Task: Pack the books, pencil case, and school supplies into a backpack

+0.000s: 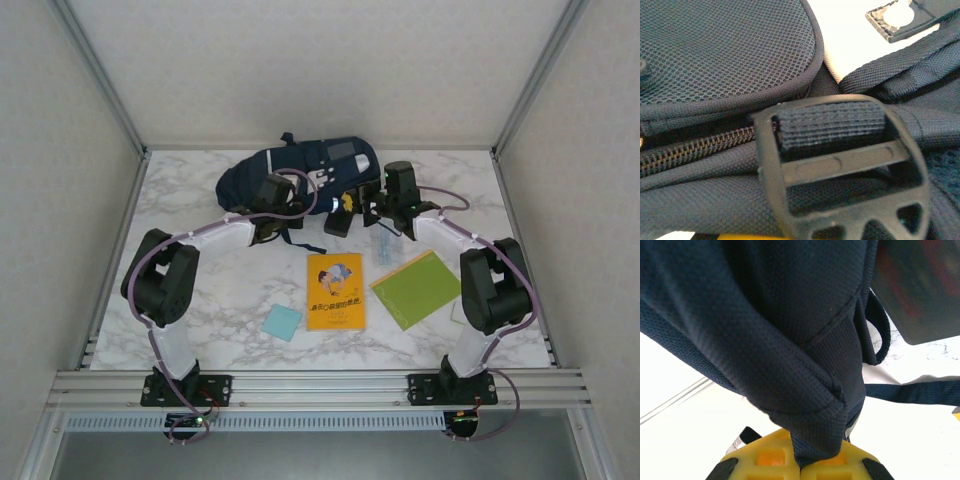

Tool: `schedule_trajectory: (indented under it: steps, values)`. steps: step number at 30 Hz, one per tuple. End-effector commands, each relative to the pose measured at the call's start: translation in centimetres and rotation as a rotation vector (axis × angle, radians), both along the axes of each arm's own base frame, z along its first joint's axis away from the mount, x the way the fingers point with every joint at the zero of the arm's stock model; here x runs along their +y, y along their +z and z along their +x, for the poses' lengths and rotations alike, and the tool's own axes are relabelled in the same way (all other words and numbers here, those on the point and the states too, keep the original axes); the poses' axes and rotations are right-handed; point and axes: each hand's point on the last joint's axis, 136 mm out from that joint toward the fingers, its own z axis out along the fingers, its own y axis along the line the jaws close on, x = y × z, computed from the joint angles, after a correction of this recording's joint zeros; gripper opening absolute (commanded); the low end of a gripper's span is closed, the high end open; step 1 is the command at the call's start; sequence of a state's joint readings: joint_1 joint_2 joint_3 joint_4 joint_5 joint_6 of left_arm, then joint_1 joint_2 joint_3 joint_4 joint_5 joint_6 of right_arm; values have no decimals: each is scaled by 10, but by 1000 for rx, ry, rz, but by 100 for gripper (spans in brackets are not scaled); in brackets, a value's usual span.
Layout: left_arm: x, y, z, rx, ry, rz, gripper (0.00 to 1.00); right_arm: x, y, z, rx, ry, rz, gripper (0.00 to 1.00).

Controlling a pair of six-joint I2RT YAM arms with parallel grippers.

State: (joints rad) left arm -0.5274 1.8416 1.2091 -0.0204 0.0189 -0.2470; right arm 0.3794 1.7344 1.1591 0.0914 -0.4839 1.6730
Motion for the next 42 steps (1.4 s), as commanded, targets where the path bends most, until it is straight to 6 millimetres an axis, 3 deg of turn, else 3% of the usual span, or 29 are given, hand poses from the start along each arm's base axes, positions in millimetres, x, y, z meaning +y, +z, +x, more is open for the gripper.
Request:
schedule_trajectory:
  steps: [1,5,9,13,19,26,33,34,35,37,39,42]
  values:
    - [31,14,10,-36,82,-6,0,-1,44,-13,-109,104,40,0]
    - [49,3,-7,43,50,77,0,-15,39,-7,-129,119,-17,0]
    - [63,-14,-16,111,38,160,0,-15,35,-3,-139,146,-23,0]
    - [79,-22,-14,122,69,235,0,-14,36,-1,-152,182,-37,0]
    - [115,-24,-7,139,152,363,0,-32,37,4,-187,232,-142,0]
    - [116,-12,-20,146,126,368,0,-49,28,19,-184,246,-194,0]
    - [85,27,-49,110,19,305,0,-60,24,31,-185,242,-242,0]
    - [82,31,-52,115,14,292,0,-61,25,31,-187,239,-249,7]
    - [79,32,-54,123,7,284,0,-62,25,28,-186,239,-253,19]
    - [75,30,-58,154,0,282,0,-65,25,20,-179,235,-264,53]
    - [71,24,-60,189,-11,287,0,-68,24,9,-170,236,-279,68]
    - [66,15,-63,239,-24,288,0,-70,21,-13,-156,247,-290,78]
